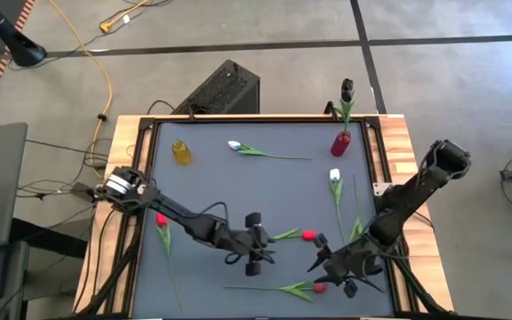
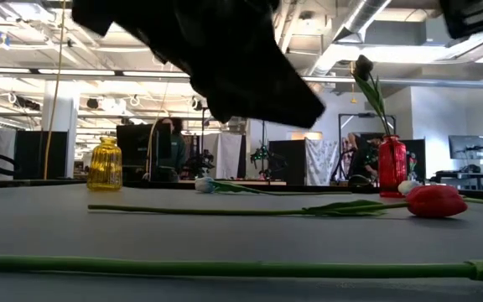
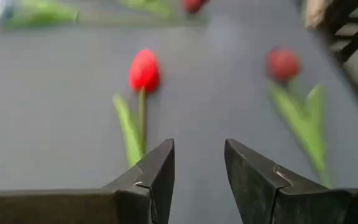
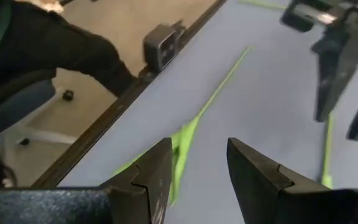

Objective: Sort flowers into vase by color
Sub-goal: Put the top dark red tulip into the red flower vase

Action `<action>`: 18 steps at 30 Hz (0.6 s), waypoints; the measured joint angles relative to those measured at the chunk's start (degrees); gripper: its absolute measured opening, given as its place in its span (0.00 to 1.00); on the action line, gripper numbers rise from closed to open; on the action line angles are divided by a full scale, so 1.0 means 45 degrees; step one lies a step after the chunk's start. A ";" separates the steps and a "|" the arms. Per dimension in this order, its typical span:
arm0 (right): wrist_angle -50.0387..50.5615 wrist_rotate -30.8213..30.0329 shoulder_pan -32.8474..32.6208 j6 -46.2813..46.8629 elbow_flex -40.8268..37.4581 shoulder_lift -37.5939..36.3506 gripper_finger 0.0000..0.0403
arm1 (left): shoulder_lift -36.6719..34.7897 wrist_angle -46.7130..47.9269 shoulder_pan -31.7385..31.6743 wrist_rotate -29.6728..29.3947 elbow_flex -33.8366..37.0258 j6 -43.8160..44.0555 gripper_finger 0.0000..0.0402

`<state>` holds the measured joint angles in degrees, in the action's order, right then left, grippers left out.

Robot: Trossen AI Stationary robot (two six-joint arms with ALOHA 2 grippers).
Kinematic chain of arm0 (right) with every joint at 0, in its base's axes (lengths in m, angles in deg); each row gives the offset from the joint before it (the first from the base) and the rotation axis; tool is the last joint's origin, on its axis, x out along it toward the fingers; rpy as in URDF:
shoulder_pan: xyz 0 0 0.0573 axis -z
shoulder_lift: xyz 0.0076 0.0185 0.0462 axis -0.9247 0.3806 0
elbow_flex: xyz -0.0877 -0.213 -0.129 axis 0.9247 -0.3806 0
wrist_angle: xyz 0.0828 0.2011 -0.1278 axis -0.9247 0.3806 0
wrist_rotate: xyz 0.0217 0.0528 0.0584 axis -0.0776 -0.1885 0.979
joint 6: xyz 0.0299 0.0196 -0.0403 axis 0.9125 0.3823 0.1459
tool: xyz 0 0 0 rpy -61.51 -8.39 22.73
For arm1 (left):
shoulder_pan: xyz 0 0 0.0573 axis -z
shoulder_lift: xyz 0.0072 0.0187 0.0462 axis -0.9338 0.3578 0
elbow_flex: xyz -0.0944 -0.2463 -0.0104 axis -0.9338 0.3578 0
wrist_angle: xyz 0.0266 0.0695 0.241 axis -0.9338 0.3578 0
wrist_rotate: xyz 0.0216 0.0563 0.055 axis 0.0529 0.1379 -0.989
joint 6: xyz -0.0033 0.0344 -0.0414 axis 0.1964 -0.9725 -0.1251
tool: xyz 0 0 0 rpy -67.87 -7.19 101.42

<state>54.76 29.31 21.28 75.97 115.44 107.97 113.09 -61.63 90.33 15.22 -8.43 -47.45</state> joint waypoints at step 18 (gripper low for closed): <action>0.0510 -0.1093 -0.1374 0.0898 0.0000 0.0005 0.45 | 0.0399 0.4386 -0.0481 0.0687 -0.1582 0.0255 0.32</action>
<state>57.05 24.39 15.09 80.02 115.44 107.99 114.89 -41.89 88.17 18.32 -15.55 -46.30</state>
